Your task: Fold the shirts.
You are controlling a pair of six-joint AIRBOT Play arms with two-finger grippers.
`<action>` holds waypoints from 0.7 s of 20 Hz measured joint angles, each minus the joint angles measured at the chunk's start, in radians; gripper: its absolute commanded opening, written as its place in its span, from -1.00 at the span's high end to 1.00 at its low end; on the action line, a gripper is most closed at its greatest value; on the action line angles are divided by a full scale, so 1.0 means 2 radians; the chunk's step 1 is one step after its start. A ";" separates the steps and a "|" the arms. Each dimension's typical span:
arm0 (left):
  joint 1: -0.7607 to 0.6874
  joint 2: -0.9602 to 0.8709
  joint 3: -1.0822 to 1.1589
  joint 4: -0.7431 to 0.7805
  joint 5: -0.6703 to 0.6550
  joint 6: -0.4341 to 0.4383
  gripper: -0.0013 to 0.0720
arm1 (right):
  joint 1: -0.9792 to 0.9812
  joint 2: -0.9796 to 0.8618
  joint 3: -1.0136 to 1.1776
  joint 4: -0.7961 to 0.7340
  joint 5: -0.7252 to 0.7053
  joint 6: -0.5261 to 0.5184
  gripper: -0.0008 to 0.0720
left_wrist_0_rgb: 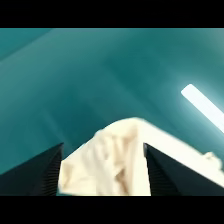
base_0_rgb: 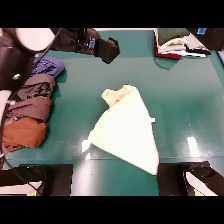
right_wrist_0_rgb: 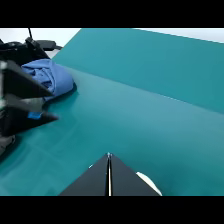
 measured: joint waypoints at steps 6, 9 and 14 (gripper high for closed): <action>0.111 -0.075 -0.066 -0.070 -0.027 -0.042 -0.63 | 0.000 0.000 0.001 0.000 0.012 0.000 0.93; 0.131 -0.112 -0.122 -0.121 -0.019 -0.047 -0.63 | 0.000 0.000 0.001 0.000 0.013 0.000 0.93; 0.124 -0.166 -0.183 -0.209 0.028 -0.030 -0.63 | 0.000 -0.001 0.001 0.000 0.014 0.000 0.93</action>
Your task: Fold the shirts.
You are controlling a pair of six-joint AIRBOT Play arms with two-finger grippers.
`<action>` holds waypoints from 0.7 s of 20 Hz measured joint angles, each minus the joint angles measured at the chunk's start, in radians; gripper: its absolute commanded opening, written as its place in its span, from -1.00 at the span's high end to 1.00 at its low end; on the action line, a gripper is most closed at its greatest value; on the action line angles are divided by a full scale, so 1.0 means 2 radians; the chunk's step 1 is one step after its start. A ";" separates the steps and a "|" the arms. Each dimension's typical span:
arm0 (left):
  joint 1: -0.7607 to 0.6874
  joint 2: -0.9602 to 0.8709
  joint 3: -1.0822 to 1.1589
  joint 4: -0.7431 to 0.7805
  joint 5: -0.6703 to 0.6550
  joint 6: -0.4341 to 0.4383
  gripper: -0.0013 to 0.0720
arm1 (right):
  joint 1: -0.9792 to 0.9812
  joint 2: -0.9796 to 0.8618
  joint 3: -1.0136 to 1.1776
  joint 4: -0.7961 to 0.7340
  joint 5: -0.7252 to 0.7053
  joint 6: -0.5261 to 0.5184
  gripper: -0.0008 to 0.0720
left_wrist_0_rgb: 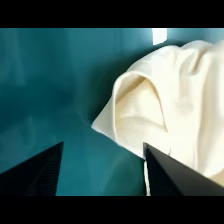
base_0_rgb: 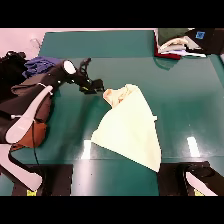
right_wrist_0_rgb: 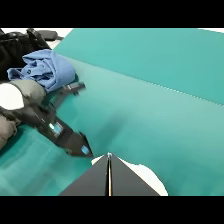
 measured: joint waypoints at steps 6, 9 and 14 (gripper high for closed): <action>-0.018 -0.023 -0.010 -0.032 0.047 0.012 0.90 | 0.000 0.000 0.000 0.000 0.002 0.000 0.93; 0.006 -0.022 0.010 -0.033 0.029 0.014 0.90 | 0.000 0.000 -0.001 -0.008 0.013 0.000 0.93; 0.078 0.025 0.060 0.016 -0.002 0.017 0.90 | -0.006 0.000 -0.047 -0.054 0.066 0.000 0.93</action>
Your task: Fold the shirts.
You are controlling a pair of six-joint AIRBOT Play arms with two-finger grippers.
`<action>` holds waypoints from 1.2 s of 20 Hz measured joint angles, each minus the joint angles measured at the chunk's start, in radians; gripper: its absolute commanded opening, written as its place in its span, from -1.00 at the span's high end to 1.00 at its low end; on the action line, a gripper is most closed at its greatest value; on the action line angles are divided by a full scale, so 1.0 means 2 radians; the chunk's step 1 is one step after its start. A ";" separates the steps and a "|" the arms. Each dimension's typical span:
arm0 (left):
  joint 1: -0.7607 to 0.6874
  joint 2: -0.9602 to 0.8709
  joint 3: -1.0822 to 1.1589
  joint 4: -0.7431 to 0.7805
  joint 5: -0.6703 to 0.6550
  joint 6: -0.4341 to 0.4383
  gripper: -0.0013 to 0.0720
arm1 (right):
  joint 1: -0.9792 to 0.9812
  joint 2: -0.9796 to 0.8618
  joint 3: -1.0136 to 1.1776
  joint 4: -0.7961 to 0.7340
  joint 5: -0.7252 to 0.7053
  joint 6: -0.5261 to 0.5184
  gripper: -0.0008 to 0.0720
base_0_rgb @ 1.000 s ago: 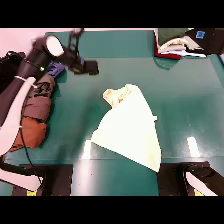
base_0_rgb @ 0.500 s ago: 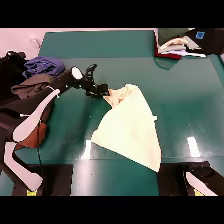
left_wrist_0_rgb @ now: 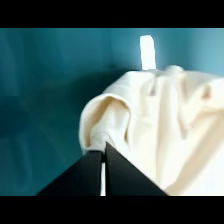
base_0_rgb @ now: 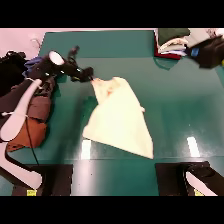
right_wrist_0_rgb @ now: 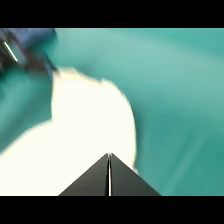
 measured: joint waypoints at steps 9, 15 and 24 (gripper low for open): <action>0.052 0.047 0.015 0.116 -0.061 0.001 0.90 | -0.044 -0.086 -0.266 0.038 0.017 -0.004 -0.28; 0.055 0.050 0.016 0.128 -0.079 0.001 0.90 | 0.029 -0.228 -0.333 0.146 -0.075 -0.043 -0.24; 0.056 0.081 0.016 0.137 -0.084 0.001 0.90 | 0.063 -0.264 -0.210 0.117 -0.102 -0.056 0.94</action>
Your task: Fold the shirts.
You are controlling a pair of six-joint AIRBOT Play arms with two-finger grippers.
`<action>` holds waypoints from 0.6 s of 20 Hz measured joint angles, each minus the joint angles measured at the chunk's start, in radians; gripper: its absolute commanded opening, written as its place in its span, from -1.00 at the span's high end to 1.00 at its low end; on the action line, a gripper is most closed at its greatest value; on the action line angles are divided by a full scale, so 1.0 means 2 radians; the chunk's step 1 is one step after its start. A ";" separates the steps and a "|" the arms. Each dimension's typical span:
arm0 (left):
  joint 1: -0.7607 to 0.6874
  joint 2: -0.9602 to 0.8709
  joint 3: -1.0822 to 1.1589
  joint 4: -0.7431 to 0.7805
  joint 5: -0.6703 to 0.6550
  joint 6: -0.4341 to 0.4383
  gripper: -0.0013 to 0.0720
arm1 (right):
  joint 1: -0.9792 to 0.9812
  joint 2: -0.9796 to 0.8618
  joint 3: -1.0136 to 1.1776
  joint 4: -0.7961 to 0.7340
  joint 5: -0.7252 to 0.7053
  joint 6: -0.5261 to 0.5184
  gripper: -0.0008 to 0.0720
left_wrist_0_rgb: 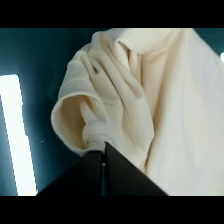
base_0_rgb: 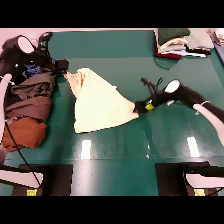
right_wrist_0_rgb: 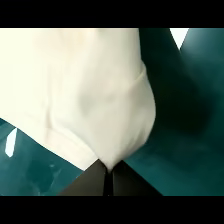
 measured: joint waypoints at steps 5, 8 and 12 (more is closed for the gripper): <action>0.000 0.113 0.000 0.023 0.062 0.001 0.90 | -0.068 0.105 0.135 -0.052 0.044 0.000 0.94; 0.000 0.204 0.000 0.029 0.094 0.010 0.90 | -0.115 0.175 0.215 -0.066 0.065 0.000 0.94; 0.000 0.324 0.001 0.032 0.115 0.024 0.90 | -0.169 0.250 0.298 -0.074 0.084 0.000 0.94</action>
